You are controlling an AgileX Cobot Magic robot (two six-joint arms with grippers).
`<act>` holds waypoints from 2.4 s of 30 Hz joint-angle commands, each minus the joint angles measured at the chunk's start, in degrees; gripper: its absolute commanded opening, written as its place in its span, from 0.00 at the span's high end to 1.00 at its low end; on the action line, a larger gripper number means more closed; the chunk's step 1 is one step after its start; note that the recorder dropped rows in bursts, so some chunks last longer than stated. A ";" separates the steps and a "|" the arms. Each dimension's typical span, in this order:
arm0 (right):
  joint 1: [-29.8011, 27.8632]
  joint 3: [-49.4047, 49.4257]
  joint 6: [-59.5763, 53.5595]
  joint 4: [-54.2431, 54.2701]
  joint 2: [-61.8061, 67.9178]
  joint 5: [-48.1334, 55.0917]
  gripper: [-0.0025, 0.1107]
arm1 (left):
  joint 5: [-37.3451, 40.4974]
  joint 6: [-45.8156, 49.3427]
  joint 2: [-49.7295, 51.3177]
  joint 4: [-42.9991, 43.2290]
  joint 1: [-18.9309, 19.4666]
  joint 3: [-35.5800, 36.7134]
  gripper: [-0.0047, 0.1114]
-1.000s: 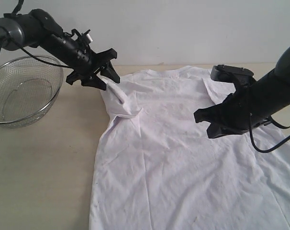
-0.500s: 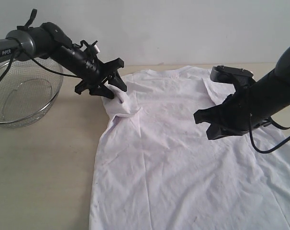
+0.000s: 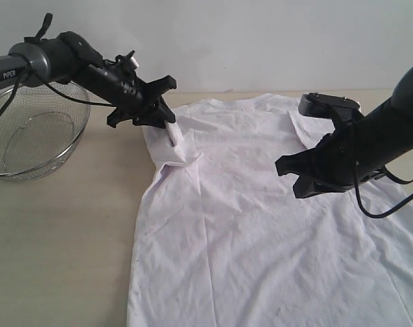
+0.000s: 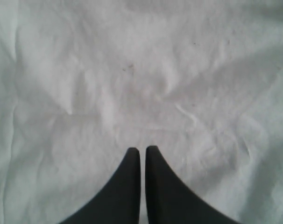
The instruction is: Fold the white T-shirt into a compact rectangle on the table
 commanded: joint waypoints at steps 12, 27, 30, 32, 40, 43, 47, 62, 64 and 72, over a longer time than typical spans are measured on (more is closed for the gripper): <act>-0.21 0.16 -0.68 0.02 -0.73 0.56 0.98 | 1.11 8.89 0.03 -5.66 -0.35 -0.41 0.92; -0.21 0.16 -0.68 0.02 -0.73 0.79 0.98 | 4.92 18.79 0.03 -20.63 -0.35 -0.52 0.92; -0.21 0.16 -0.68 0.02 -0.73 0.79 0.98 | 4.80 19.36 0.03 -22.80 -0.35 -0.52 0.92; -0.21 0.16 -0.68 0.02 -0.73 0.79 0.98 | 3.61 19.36 0.03 -22.70 -0.35 -0.52 0.92; -0.21 0.16 -0.68 0.02 -0.73 0.79 0.98 | -0.32 18.69 2.54 -22.28 -0.35 -0.52 0.92; -0.21 0.16 -0.82 0.02 -0.73 0.94 0.98 | -0.42 18.69 4.77 -21.81 -0.35 -0.52 0.92; -0.21 0.16 -0.97 0.02 -0.73 1.07 0.98 | -0.88 18.81 4.78 -17.57 -0.11 -0.87 0.72; -0.21 0.16 -0.97 0.02 -0.73 0.39 0.98 | 1.94 13.38 1.45 -6.95 3.63 -0.87 0.57; -0.21 0.16 -0.97 0.02 -0.73 0.39 0.98 | 2.23 12.24 1.45 -5.25 3.63 -0.87 0.59; -0.21 0.16 -0.97 0.15 -0.73 0.04 0.98 | 3.32 8.87 1.45 4.05 3.52 -0.87 0.62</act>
